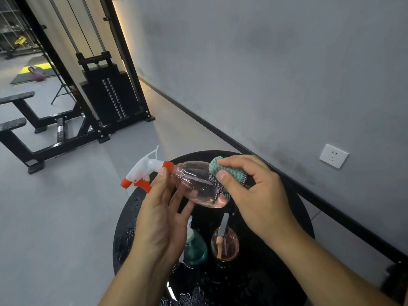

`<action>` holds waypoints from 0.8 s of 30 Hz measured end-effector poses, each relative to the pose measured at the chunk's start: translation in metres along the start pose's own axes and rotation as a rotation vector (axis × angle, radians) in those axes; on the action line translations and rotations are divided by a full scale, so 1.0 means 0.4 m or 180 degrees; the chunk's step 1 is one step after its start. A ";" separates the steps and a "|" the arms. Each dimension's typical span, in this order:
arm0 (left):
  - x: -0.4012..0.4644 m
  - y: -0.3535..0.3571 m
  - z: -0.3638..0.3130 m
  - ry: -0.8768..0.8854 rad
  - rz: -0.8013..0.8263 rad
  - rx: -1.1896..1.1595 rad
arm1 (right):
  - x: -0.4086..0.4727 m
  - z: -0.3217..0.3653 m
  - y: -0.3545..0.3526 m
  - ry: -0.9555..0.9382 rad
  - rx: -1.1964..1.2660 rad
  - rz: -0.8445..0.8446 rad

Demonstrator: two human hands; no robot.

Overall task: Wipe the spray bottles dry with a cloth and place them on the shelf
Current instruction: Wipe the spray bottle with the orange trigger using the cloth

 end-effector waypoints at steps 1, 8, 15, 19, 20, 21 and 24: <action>-0.001 0.003 -0.001 -0.0012 0.0002 0.0013 | -0.001 0.001 -0.002 -0.0017 0.0018 -0.0018; 0.002 -0.017 -0.009 -0.0130 -0.0204 0.0431 | -0.006 0.006 -0.005 -0.0240 -0.0142 -0.0031; -0.005 -0.021 -0.016 -0.0207 -0.0382 0.0383 | -0.011 0.009 0.004 -0.0461 -0.0435 -0.0088; -0.005 -0.036 -0.014 -0.0227 -0.0541 0.0384 | -0.015 0.015 0.009 -0.0626 -0.0615 -0.0065; -0.003 -0.040 -0.015 -0.0224 -0.0593 0.0386 | -0.016 0.015 0.011 -0.0645 -0.0664 -0.0052; 0.000 -0.046 -0.017 -0.0205 -0.0645 0.0390 | -0.017 0.014 0.013 -0.0653 -0.0700 -0.0042; 0.007 -0.053 -0.022 -0.0123 -0.0719 0.0442 | -0.017 0.007 0.015 -0.0551 -0.0668 -0.0035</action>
Point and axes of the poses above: each hand's wrist, its own x-axis towards the middle knuckle, its own y-axis out of the palm, z = x × y, the point moved 8 cm from there along x, towards the middle knuckle, and after that the axes turned 8 degrees about y, right-handed, at the moved point
